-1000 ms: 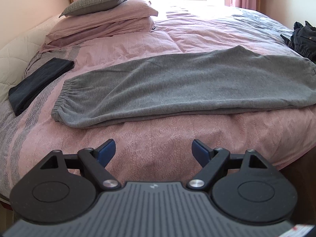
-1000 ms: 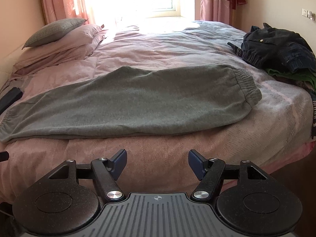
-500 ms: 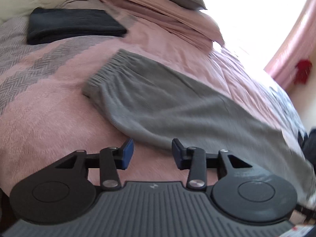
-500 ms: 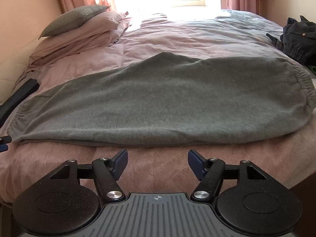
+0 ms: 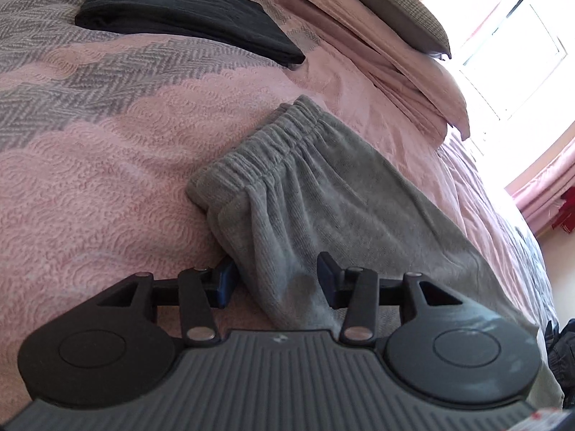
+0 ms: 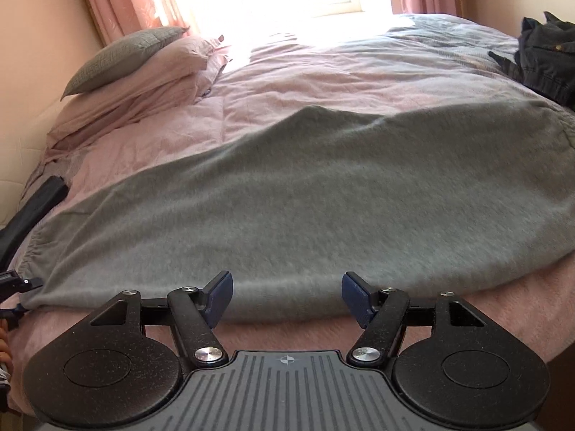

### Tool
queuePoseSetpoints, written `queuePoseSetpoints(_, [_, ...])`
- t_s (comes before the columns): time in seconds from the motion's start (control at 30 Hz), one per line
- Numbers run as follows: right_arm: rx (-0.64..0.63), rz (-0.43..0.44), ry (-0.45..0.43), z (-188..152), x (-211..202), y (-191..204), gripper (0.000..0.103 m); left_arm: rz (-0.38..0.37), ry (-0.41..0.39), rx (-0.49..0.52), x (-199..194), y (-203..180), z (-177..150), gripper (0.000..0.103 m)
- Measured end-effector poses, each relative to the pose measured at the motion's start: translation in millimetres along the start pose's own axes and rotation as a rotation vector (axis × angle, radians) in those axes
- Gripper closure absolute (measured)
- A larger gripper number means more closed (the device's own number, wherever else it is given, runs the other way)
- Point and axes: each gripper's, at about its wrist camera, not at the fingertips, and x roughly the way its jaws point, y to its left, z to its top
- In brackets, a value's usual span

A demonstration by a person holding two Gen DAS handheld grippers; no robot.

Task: Organize objects
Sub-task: 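Grasp the stacked cuffs with the left gripper, then lift the cuffs with the left gripper and carry them toward the waistband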

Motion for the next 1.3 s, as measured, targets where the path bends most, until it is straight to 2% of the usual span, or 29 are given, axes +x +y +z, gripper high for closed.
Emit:
queuePoseSetpoints(0.03, [-0.017, 0.005, -0.001, 1, 3, 7, 0.038, -0.014, -0.007, 0.018, -3, -3, -1, 0.065])
queuePoseSetpoints(0.07, [-0.042, 0.012, -0.005, 1, 6, 15, 0.038, -0.036, -0.026, 0.046, -9, -5, -2, 0.080])
queuePoseSetpoints(0.1, [-0.067, 0.021, -0.011, 1, 9, 23, 0.038, -0.059, -0.045, 0.066, -14, -5, -2, 0.086])
queuePoseSetpoints(0.17, [-0.109, 0.036, -0.017, -2, 15, 39, 0.038, -0.056, -0.037, 0.073, -15, -1, -2, 0.084])
queuePoseSetpoints(0.2, [-0.128, 0.052, -0.011, -3, 20, 46, 0.038, -0.038, -0.012, 0.058, -10, 5, -3, 0.076])
queuePoseSetpoints(0.27, [-0.149, 0.064, 0.001, -8, 28, 57, 0.038, -0.057, -0.002, -0.007, -3, 16, -6, 0.075])
queuePoseSetpoints(0.37, [-0.179, 0.044, 0.006, -16, 40, 65, 0.038, -0.058, -0.017, -0.015, -3, 11, -3, 0.080])
queuePoseSetpoints(0.4, [-0.180, 0.039, 0.004, -18, 42, 66, 0.038, -0.058, -0.032, -0.011, -4, 8, -3, 0.089])
queuePoseSetpoints(0.5, [-0.166, 0.046, 0.001, -18, 42, 62, 0.038, -0.054, -0.069, 0.042, -7, -3, 0, 0.091])
queuePoseSetpoints(0.6, [-0.112, 0.033, -0.007, -15, 36, 49, 0.038, 0.030, -0.044, 0.126, 2, -15, -2, 0.092])
queuePoseSetpoints(0.67, [-0.069, 0.010, -0.018, -12, 28, 35, 0.038, 0.063, -0.066, 0.174, -2, -26, -3, 0.093])
queuePoseSetpoints(0.83, [0.032, -0.070, -0.073, -4, -1, -13, 0.038, 0.145, -0.205, 0.474, -26, -94, -5, 0.094])
queuePoseSetpoints(1.0, [0.143, -0.164, -0.131, 0, -35, -68, 0.038, 0.122, -0.357, 0.804, -49, -186, -27, 0.094])
queuePoseSetpoints(1.1, [0.189, -0.204, -0.165, -1, -54, -95, 0.038, 0.032, -0.425, 0.978, -62, -245, -62, 0.094])
queuePoseSetpoints(1.2, [0.224, -0.228, -0.189, -3, -68, -116, 0.038, -0.102, -0.437, 1.123, -72, -297, -114, 0.094])
queuePoseSetpoints(1.27, [0.241, -0.238, -0.201, -5, -74, -127, 0.038, -0.196, -0.401, 1.225, -68, -323, -160, 0.094])
queuePoseSetpoints(1.3, [0.250, -0.243, -0.205, -7, -76, -132, 0.038, -0.236, -0.347, 1.266, -60, -333, -182, 0.093])
